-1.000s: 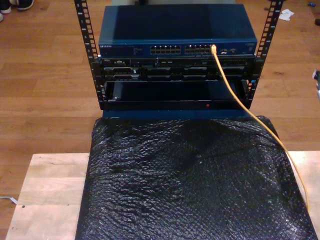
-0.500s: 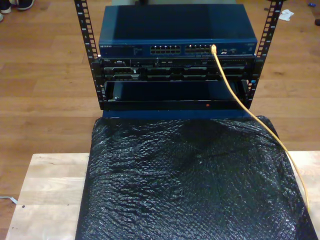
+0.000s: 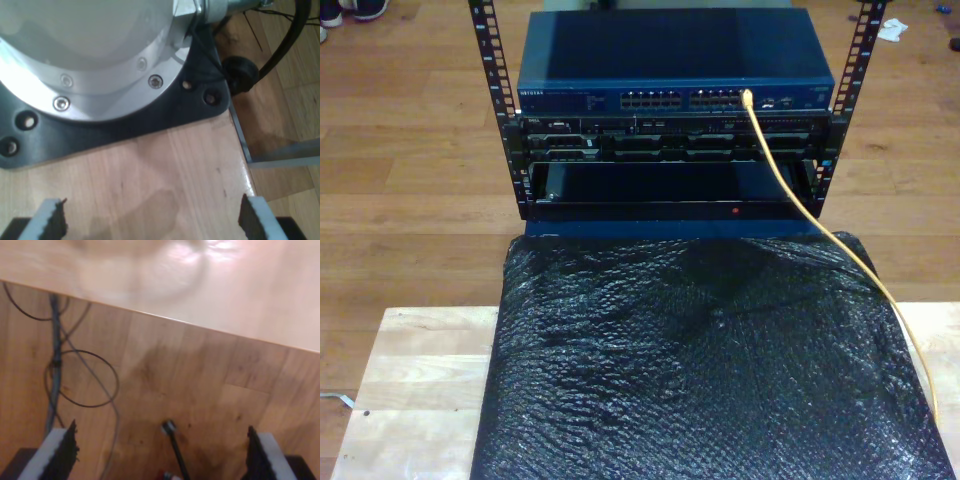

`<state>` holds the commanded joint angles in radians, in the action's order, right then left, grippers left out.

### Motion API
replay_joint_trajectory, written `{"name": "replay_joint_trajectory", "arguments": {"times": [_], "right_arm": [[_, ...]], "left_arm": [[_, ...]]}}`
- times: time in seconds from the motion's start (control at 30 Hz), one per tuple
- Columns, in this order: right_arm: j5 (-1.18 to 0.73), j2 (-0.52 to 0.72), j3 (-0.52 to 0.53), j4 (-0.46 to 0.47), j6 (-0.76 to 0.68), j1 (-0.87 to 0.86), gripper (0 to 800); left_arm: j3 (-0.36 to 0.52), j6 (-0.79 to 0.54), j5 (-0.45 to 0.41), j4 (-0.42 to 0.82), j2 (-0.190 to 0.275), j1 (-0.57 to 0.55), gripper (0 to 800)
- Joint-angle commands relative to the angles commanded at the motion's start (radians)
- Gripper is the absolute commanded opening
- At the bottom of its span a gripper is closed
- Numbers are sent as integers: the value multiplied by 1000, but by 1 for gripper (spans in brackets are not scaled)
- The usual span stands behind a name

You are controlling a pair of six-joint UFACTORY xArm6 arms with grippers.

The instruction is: Grab the cable and plug it in

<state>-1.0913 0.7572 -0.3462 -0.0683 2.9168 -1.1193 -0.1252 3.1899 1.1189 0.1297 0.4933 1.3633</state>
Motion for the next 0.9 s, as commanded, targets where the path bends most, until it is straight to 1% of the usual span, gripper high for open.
{"name": "replay_joint_trajectory", "arguments": {"times": [0.1,0.23,0.33,0.43,0.57,0.73,0.9], "right_arm": [[-18,21,20,0,83,-63,798],[-17,55,78,2,196,-164,798],[-15,75,118,0,245,-245,798],[-11,89,160,0,252,-278,798],[-9,84,187,0,252,-285,798],[37,80,233,0,269,-310,798],[75,43,261,0,302,-319,798]], "left_arm": [[0,0,0,0,0,0,800],[0,0,0,0,0,0,800],[0,0,0,0,0,0,800],[-2,0,0,0,0,0,800],[0,0,0,0,0,0,800],[0,0,0,0,0,0,800],[0,0,0,0,0,0,800]]}}
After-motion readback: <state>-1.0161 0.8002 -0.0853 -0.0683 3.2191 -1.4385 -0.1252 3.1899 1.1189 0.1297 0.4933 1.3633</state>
